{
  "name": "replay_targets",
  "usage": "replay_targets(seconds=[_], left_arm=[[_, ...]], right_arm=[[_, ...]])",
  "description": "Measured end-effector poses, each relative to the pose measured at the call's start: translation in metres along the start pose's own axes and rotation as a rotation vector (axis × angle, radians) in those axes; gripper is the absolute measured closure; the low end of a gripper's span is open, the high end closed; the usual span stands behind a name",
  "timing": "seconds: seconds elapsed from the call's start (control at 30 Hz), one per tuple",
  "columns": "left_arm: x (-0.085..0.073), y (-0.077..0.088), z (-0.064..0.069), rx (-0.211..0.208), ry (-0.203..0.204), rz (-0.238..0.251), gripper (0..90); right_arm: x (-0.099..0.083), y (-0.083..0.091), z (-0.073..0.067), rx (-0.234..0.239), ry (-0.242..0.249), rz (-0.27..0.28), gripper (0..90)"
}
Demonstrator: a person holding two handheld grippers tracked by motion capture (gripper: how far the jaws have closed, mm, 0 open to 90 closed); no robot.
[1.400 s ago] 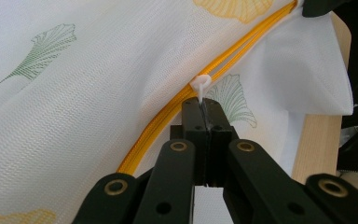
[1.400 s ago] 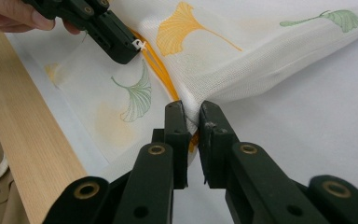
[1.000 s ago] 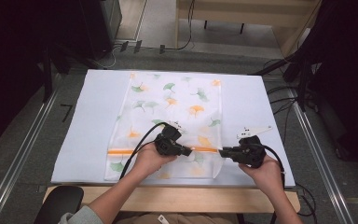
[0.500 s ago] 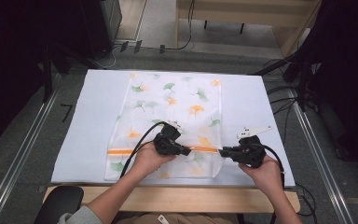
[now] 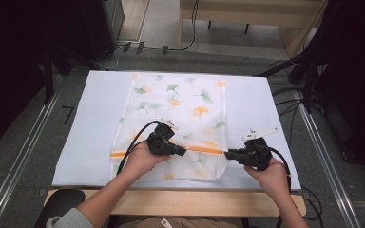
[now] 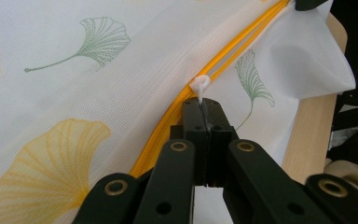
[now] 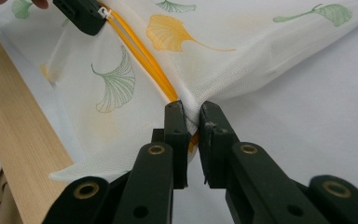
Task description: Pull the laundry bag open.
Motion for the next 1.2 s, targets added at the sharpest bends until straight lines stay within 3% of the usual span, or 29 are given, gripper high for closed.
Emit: replay_targets(seconds=[0.17,0.3,0.37,0.67,1.2], left_arm=[[-0.0001,0.0038,0.0019,0.003,0.0,-0.001,90.0],[-0.0027,0.0032,0.0046,0.027,-0.032,-0.019,90.0],[-0.0046,0.0026,0.0039,0.004,-0.013,-0.011,90.0],[-0.0058,0.0004,-0.0003,-0.016,-0.011,0.036,90.0],[-0.0066,0.0021,-0.0031,-0.041,-0.003,0.034,90.0]], right_arm=[[0.0005,-0.0007,-0.0011,-0.002,0.002,0.0,84.5],[0.0006,-0.0019,-0.0021,-0.001,0.008,-0.004,84.5],[0.0007,-0.0023,-0.0025,-0.002,0.012,-0.008,84.6],[0.0008,-0.0016,-0.0013,0.001,0.007,-0.003,84.6],[0.0016,-0.0016,-0.0012,0.003,0.006,-0.001,84.6]])
Point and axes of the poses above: each handheld gripper's, and its own axes: y roughly backward along the jaws, x roughly out of its top, z roughly to its right, the point moved 4 cm from there along -y, roughly forward along the jaws, and after that the axes turned 4 degrees about -z, right-handed, at the moved point
